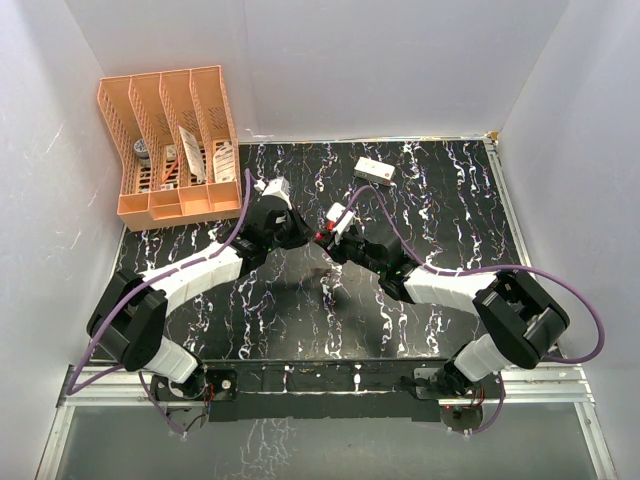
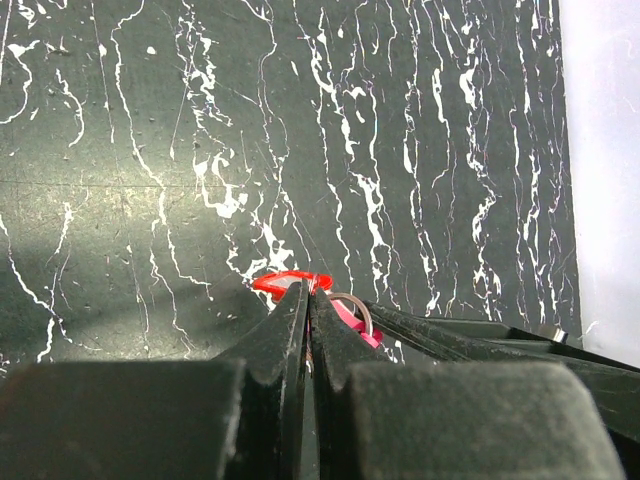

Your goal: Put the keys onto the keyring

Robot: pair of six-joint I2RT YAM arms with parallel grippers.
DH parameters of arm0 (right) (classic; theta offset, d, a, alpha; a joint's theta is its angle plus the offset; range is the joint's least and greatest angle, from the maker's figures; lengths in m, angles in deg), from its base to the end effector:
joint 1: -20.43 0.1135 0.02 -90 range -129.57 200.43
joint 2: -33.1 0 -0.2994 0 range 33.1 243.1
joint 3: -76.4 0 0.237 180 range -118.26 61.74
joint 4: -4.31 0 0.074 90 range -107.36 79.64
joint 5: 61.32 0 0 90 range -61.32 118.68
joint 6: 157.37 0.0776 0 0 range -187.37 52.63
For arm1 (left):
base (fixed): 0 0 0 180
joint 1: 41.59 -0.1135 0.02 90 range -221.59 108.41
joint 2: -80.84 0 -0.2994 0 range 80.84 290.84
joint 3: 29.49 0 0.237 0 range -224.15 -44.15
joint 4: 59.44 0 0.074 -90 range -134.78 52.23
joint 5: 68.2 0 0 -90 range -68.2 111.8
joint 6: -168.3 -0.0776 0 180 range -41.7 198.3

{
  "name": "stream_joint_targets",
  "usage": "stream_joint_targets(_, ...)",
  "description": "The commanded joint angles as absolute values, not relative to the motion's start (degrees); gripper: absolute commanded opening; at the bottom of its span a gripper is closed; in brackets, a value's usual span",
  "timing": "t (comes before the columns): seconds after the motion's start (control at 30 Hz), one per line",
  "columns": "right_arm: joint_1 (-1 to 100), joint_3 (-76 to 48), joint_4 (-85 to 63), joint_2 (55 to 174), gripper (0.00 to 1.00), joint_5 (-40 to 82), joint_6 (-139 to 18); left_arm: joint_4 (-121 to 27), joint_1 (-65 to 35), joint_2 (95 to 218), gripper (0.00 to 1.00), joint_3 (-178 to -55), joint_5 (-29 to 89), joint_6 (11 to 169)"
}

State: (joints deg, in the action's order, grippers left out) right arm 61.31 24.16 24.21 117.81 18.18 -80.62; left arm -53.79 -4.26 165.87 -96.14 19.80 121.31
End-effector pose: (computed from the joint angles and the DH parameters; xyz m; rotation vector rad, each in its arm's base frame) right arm 0.2471 0.2326 0.2517 -0.9425 1.5514 0.5081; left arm 0.2858 -0.2146 0.2753 -0.1276 2.0932 -0.8500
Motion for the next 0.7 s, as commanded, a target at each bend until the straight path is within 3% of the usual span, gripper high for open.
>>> stream_joint_targets(0.0,61.69,24.42,28.88,116.36,0.00,19.61,-81.49,-52.37,-3.92,164.96,0.00,-98.45,19.41,120.41)
stream_joint_targets(0.67,61.72,25.61,29.44,114.40,0.00,21.65,-82.89,-50.93,-3.88,166.08,0.00,-99.70,21.14,120.23)
